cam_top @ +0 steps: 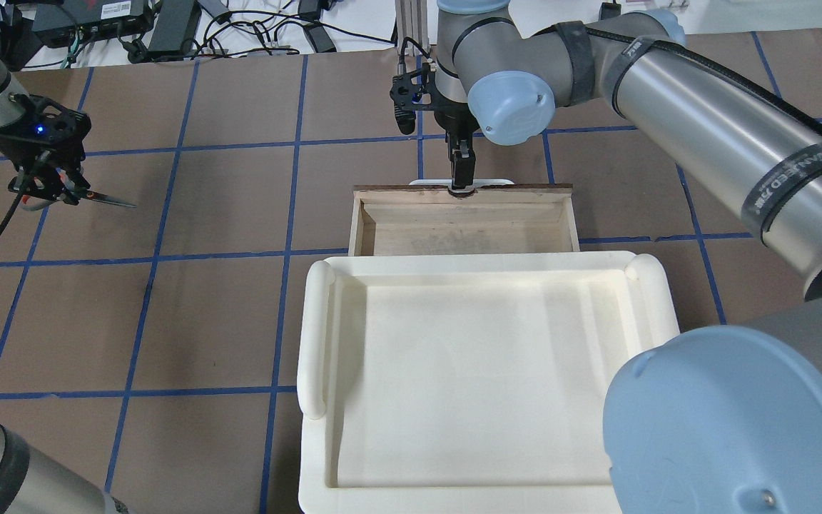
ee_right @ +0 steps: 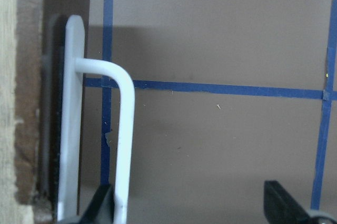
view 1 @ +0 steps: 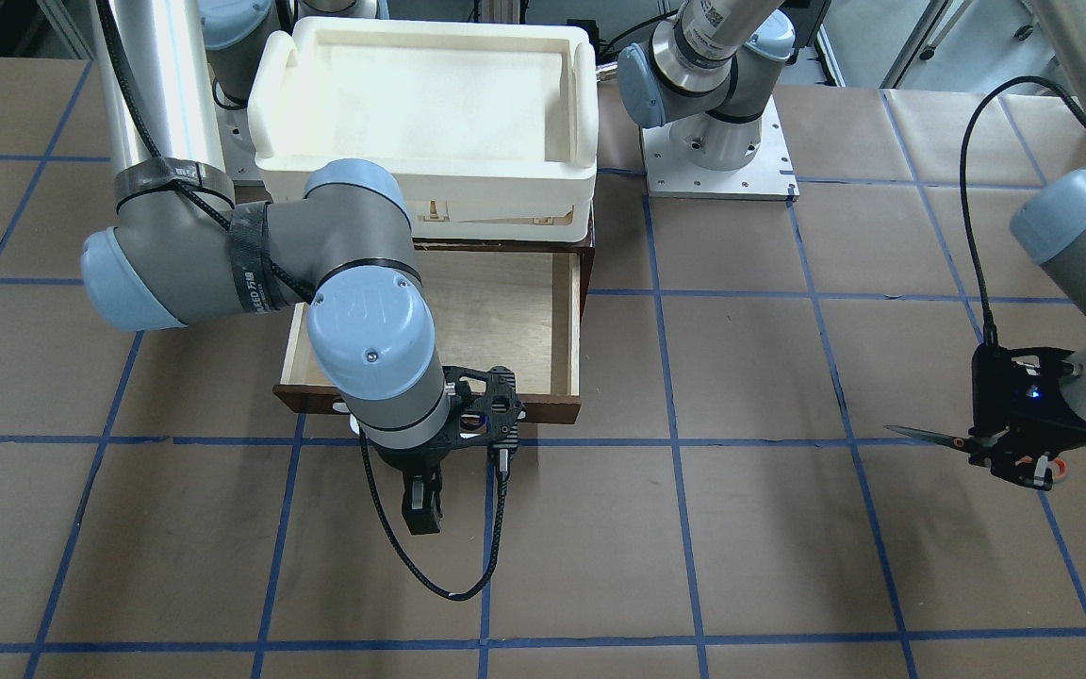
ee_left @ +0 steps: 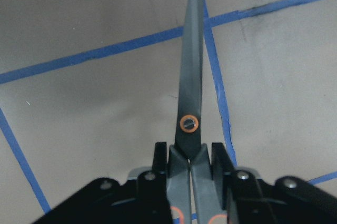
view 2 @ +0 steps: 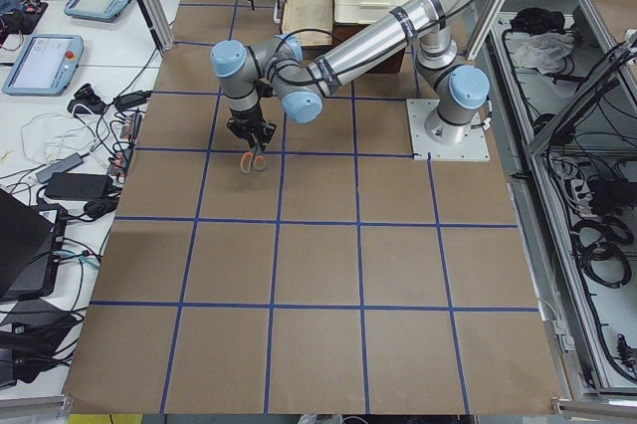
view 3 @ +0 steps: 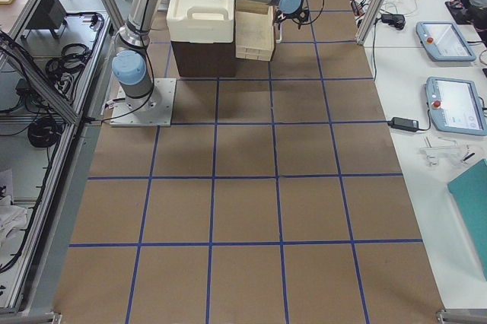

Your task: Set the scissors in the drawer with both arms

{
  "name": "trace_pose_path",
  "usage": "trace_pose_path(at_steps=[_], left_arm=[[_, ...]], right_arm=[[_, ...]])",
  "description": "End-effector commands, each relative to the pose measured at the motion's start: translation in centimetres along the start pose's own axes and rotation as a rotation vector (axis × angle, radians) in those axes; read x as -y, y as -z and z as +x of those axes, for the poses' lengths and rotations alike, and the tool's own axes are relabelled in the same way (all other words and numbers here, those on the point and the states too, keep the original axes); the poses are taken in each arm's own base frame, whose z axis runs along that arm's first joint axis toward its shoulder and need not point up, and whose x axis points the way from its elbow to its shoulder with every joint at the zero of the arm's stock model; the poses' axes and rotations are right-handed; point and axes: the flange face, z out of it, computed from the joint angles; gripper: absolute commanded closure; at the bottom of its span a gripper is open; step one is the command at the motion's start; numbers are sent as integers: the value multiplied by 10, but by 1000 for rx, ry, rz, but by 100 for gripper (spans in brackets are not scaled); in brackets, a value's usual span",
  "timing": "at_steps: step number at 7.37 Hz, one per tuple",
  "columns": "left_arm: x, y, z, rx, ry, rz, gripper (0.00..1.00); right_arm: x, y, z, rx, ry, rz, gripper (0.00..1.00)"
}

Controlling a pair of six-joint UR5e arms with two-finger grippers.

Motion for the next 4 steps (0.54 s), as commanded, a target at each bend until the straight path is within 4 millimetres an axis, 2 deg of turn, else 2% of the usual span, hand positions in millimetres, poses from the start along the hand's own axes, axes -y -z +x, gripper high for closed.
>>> trace_pose_path(at_steps=[1, 4], left_arm=[[8, 5, -6, 6, -15, -12, 100], [19, 15, -8, 20, -20, -12, 100]], right_arm=[[0, 3, 2, -8, 7, 1, 0], [0, -2, 6, -18, 10, 3, 0]])
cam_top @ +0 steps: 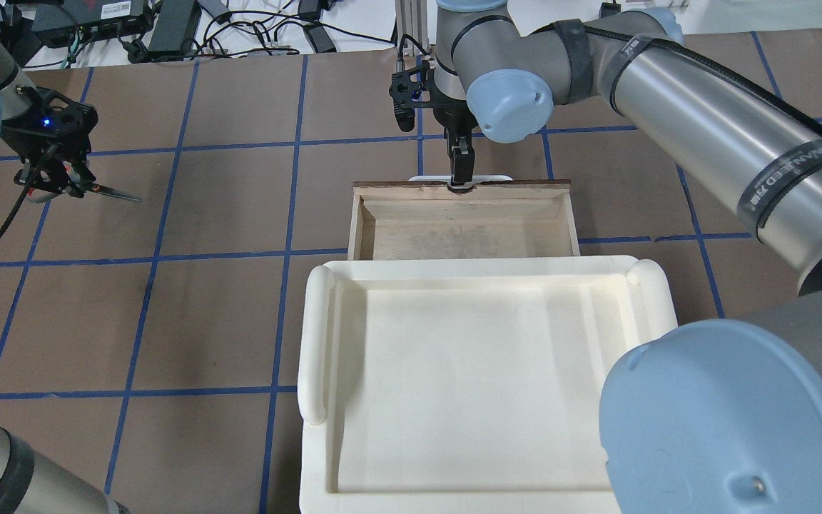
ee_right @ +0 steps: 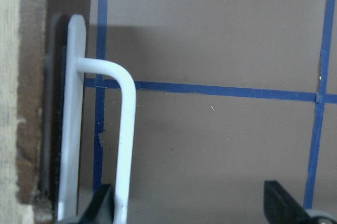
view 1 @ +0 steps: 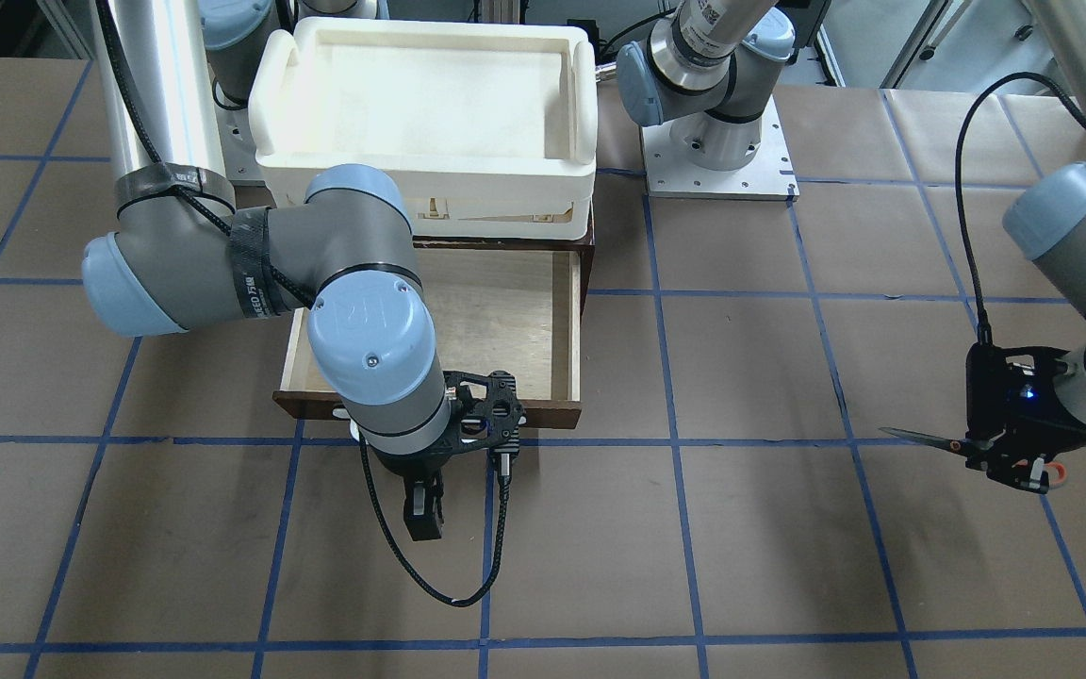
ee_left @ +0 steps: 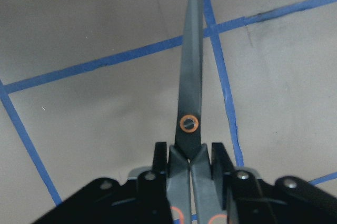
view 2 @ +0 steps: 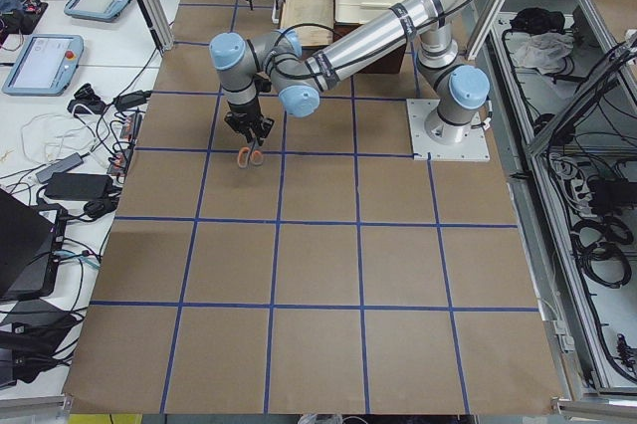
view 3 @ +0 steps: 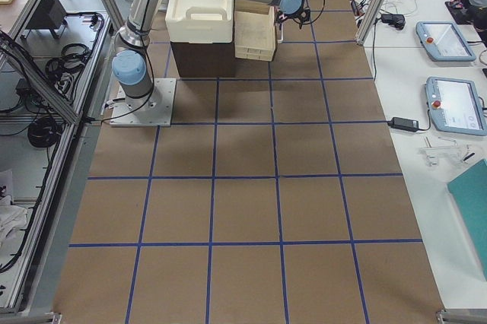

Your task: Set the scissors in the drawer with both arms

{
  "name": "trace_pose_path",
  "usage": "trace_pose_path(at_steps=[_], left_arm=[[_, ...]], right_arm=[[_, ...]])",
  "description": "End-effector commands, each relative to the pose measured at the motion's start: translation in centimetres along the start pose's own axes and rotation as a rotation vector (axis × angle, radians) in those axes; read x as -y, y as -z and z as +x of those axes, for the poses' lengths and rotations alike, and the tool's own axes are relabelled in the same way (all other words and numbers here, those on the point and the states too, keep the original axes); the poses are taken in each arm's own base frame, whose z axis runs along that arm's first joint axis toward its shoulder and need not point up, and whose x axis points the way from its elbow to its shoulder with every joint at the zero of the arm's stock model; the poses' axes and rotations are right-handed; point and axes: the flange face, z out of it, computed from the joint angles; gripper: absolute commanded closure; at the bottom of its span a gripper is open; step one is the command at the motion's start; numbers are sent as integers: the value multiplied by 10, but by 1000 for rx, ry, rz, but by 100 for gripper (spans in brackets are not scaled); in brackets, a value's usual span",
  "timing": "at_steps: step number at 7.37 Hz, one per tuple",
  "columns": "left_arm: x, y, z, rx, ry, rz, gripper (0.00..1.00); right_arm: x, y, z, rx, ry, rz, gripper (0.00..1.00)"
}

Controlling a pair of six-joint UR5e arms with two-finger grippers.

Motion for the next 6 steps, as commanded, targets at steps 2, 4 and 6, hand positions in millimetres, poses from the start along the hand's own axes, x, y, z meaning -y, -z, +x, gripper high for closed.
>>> trace_pose_path(at_steps=[2, 4, 6], left_arm=[[50, 19, -17, 10, -68, -10, 100], [80, 20, -28, 14, -102, -7, 100], [117, 38, -35, 57, -116, 13, 100]], right_arm=[[0, 9, -1, -13, -14, 4, 0], [-2, 30, -8, -20, -17, 4, 0], [-21, 79, -26, -7, -64, 4, 0]])
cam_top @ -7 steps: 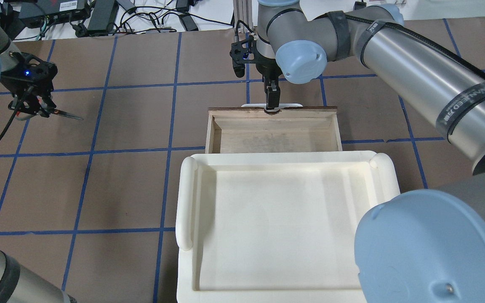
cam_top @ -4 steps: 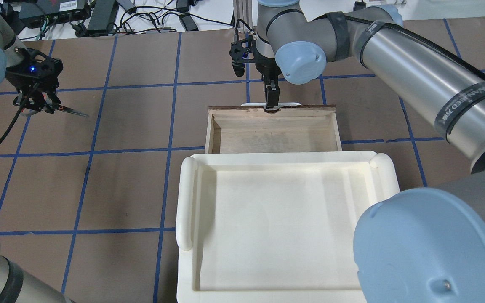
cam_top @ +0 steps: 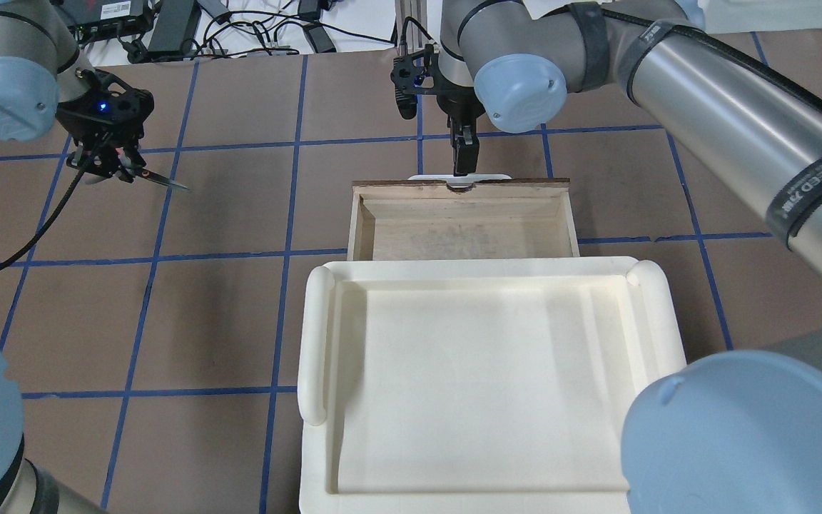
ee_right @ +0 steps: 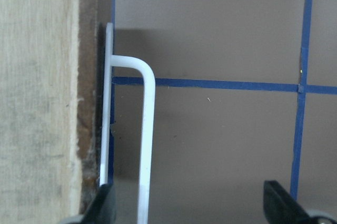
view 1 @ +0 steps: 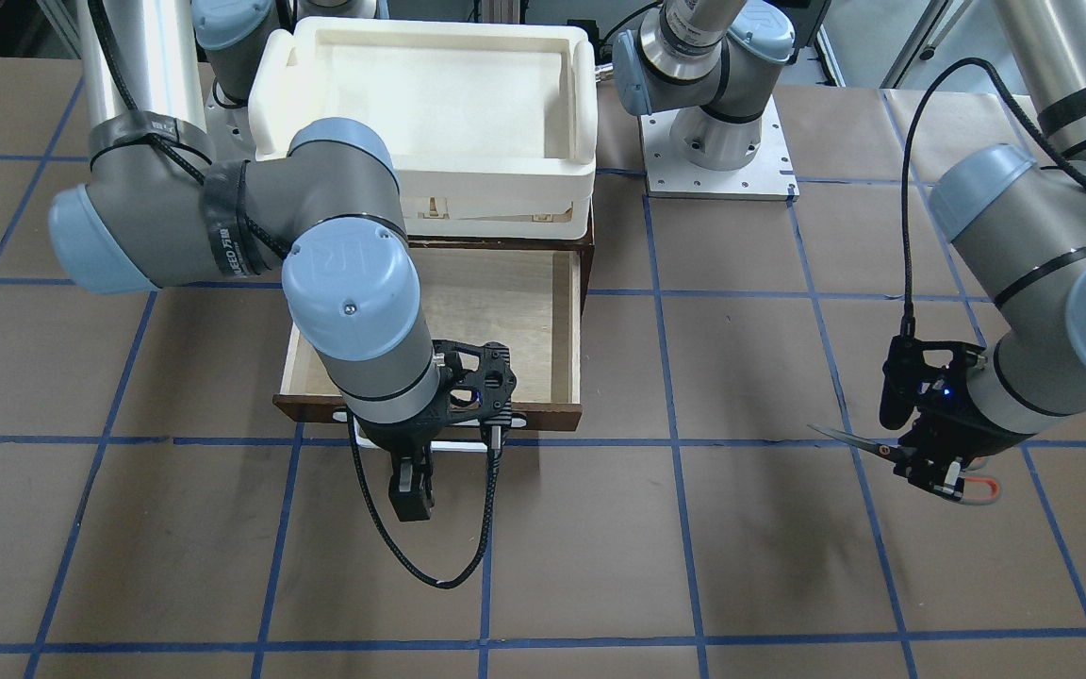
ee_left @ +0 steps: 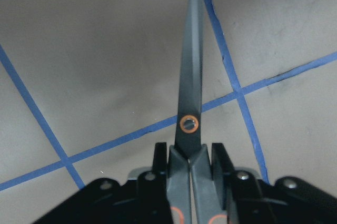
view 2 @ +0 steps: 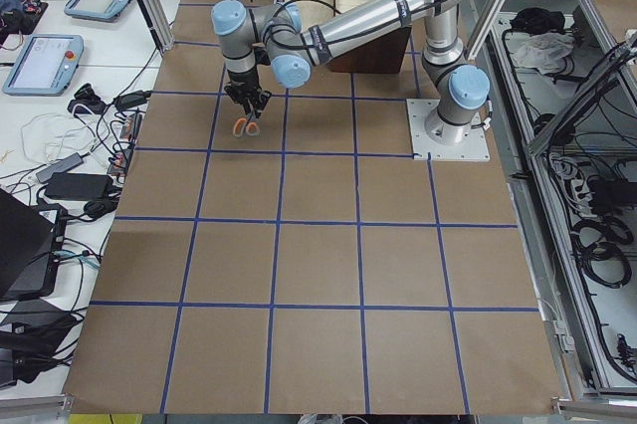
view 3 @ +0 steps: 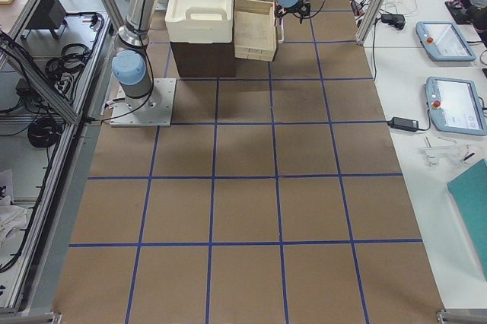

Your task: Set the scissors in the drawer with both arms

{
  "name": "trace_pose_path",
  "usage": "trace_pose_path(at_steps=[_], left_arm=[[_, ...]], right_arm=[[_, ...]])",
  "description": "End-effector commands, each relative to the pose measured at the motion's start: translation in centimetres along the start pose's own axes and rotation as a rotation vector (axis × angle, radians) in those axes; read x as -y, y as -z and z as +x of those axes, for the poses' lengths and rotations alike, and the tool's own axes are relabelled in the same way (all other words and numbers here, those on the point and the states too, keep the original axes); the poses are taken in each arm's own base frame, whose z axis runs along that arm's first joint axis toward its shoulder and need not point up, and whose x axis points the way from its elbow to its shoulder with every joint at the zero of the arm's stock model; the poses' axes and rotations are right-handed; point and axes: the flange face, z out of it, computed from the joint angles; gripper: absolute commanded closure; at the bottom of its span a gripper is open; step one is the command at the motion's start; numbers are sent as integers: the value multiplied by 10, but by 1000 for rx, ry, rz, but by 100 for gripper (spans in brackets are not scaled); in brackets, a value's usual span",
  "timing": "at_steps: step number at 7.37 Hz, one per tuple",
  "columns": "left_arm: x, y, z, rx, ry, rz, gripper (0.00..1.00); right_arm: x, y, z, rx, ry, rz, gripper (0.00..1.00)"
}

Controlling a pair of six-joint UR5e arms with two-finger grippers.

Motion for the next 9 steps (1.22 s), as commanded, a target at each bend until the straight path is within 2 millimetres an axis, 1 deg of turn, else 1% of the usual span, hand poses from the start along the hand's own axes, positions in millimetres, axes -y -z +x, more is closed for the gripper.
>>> trace_pose_path(at_steps=[1, 2, 3, 4, 5, 6, 7, 8, 9], left_arm=[[46, 20, -13, 40, 10, 11, 100], [79, 31, -18, 43, -14, 21, 100], [111, 42, -22, 43, -28, 22, 100], [143, 54, -22, 47, -50, 29, 100], [173, 67, -20, 63, -44, 60, 100], [203, 77, -20, 71, -50, 59, 100], [238, 88, -16, 74, -76, 59, 100], [267, 94, -12, 74, -70, 61, 100], [291, 91, -12, 67, -64, 64, 100]], right_arm=[[-23, 56, -19, -1, -90, 18, 0], [-29, 75, -28, -11, -225, 24, 0], [-34, 92, -33, -35, -334, 31, 0], [-49, 112, -40, -46, -428, 28, 0], [-77, 130, -49, -12, -566, 24, 0], [-94, 149, -58, -16, -747, 24, 0], [-94, 165, -71, -32, -883, 35, 0], [-95, 174, -86, -46, -949, 34, 0], [-99, 184, -104, -59, -1025, 40, 0]])
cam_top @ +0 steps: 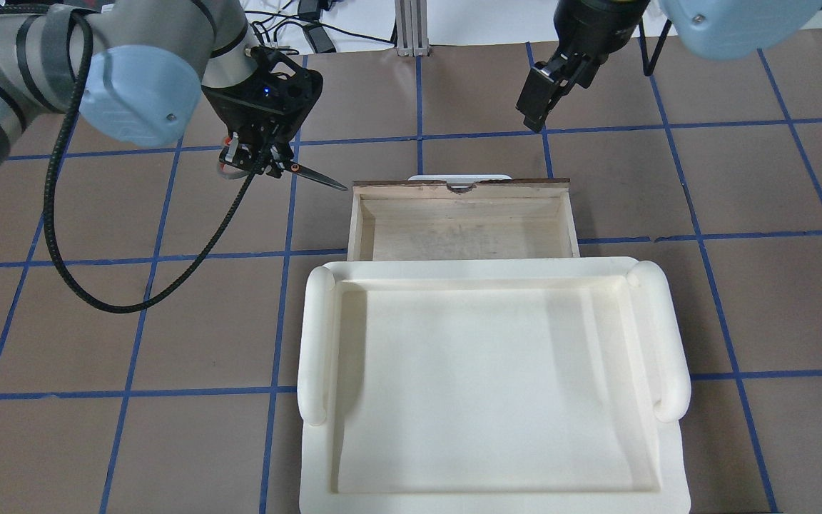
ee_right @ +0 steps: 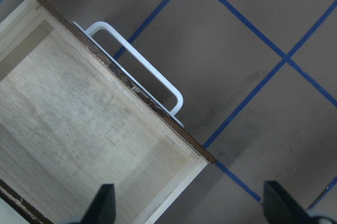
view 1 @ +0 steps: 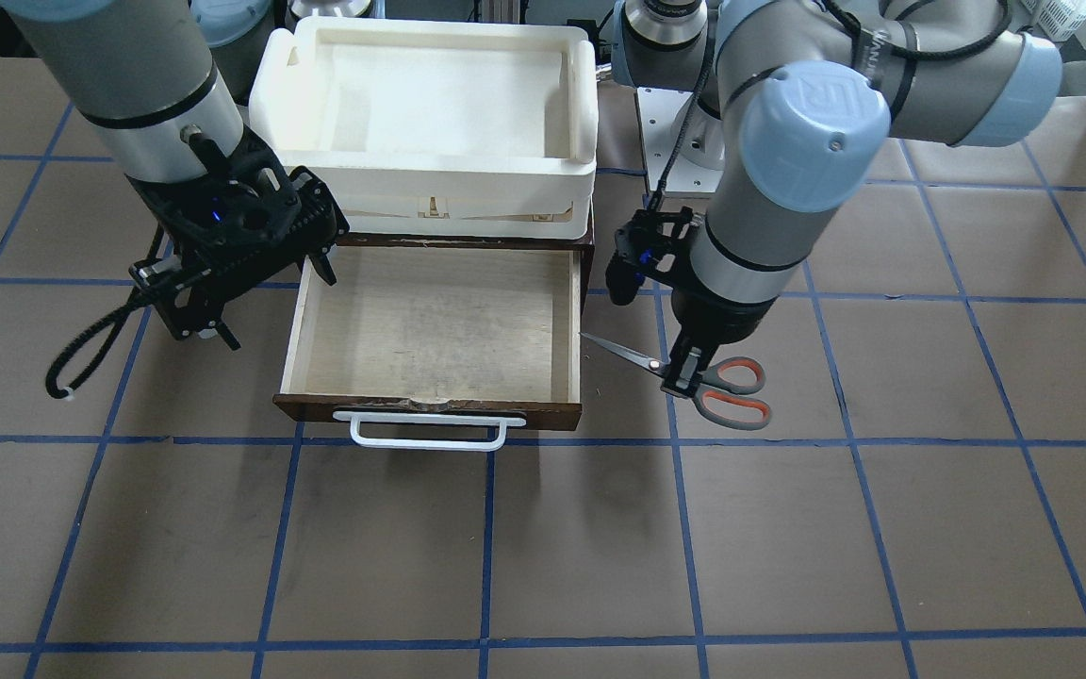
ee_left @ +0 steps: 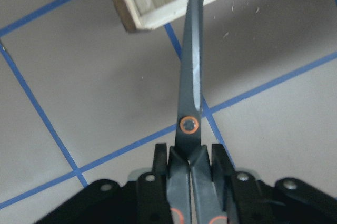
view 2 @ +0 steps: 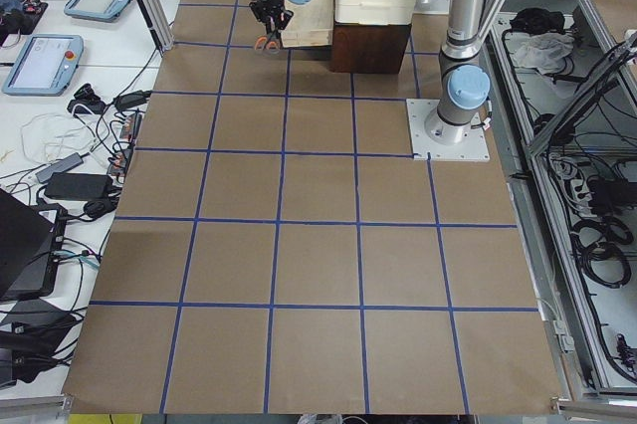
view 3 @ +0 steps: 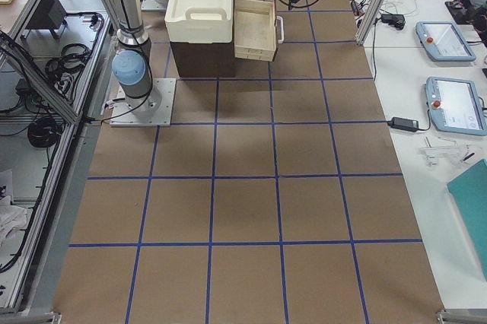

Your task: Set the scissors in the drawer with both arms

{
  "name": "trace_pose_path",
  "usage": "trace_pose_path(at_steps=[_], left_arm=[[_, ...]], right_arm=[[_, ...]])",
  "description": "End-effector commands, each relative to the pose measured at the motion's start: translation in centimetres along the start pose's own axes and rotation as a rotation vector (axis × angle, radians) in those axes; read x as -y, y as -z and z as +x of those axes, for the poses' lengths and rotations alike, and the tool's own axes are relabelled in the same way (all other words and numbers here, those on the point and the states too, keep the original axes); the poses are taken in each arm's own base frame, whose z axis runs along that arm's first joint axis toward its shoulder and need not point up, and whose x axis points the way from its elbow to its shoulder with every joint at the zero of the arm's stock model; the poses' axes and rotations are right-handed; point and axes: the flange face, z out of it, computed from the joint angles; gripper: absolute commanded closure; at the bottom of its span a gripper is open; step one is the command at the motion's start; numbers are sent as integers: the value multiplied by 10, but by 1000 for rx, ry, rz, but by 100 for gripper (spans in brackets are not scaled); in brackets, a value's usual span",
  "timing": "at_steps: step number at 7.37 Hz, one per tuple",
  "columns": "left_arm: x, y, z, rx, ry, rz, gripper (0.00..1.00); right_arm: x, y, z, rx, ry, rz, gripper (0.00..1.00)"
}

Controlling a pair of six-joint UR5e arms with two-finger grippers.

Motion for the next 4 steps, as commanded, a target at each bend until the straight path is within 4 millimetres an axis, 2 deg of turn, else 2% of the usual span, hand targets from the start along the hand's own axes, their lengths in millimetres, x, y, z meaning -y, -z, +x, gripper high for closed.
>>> trace_pose_path(at_steps=[1, 3, 4], left_arm=[[54, -5, 1, -13, 5, 8, 100], [97, -20, -3, -26, -27, 59, 100], [104, -22, -3, -26, -1, 60, 100]], right_arm=[[-33, 14, -16, -12, -177, 10, 0], [-53, 16, -3, -1, -284, -24, 0], [-70, 22, 6, 13, -294, -55, 0]])
